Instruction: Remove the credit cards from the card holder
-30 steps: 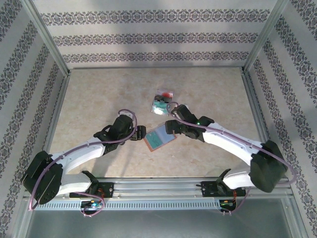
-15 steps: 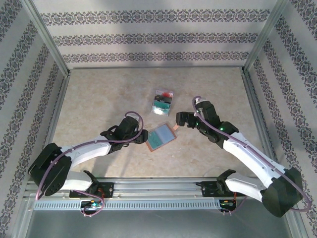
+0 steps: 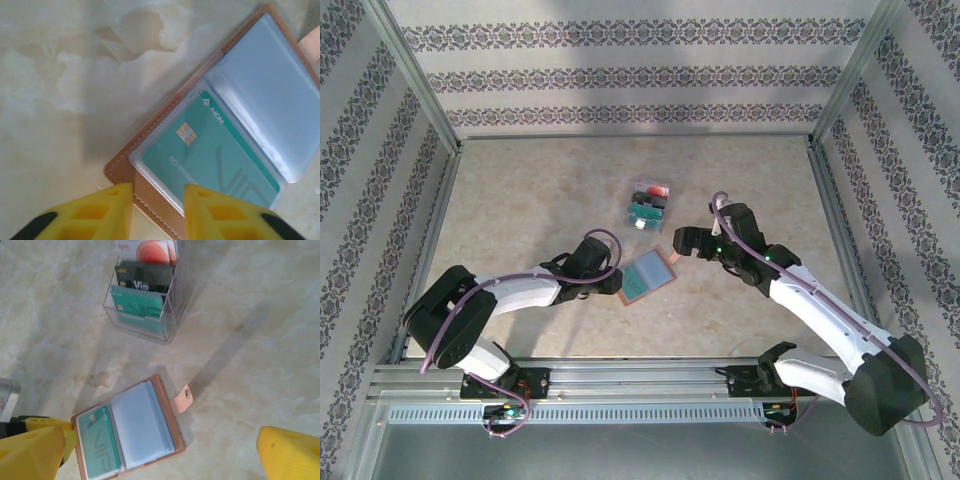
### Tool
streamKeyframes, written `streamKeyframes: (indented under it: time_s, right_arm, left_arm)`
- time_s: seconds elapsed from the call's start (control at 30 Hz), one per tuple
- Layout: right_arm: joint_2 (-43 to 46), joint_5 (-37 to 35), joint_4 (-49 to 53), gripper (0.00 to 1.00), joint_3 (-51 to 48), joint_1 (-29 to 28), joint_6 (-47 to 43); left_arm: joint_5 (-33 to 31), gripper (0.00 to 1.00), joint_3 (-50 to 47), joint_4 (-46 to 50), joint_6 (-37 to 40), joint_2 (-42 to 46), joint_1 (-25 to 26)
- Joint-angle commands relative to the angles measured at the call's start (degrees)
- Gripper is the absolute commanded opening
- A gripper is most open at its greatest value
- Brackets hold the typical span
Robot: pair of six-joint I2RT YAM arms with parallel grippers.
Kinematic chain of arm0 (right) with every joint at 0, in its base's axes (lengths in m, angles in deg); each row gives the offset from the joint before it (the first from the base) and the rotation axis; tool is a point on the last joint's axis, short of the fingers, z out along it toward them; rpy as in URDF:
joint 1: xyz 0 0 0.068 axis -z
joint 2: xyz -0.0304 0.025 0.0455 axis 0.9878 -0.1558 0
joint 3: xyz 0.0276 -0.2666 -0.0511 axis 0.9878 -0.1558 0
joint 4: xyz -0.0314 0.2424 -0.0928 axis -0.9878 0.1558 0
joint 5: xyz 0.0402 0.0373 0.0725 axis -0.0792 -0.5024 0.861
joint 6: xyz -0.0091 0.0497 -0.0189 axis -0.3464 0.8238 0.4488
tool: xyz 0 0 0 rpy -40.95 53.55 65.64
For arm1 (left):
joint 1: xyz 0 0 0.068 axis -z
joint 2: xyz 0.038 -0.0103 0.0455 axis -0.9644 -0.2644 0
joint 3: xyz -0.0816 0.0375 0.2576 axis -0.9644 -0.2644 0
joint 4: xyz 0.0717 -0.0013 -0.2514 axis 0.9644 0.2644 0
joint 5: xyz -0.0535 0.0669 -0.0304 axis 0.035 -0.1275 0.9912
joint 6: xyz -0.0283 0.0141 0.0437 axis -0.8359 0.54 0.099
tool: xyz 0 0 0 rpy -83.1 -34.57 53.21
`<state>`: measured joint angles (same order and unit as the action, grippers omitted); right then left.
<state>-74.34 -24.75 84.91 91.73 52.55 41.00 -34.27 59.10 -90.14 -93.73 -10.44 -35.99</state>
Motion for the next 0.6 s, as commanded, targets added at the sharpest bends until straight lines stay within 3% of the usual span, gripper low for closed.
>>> streamKeyframes:
  time_s: [0.0,0.3,0.57]
  right_arm:
    - [-1.3,-0.3,-0.6,0.98,1.1,-1.9,-1.5]
    - [-7.3,-0.2,0.5,0.98,3.3,-5.8,0.9]
    - [-16.3,4.7,1.6,0.83,5.7,-7.8,3.7]
  left_arm:
    - [1.0,0.27,2.0,-2.6,-0.2,-1.8,0.6]
    - [2.9,0.19,5.3,-5.9,0.8,-7.6,-1.2]
    - [1.7,0.20,7.1,-5.1,2.5,-6.3,-1.8]
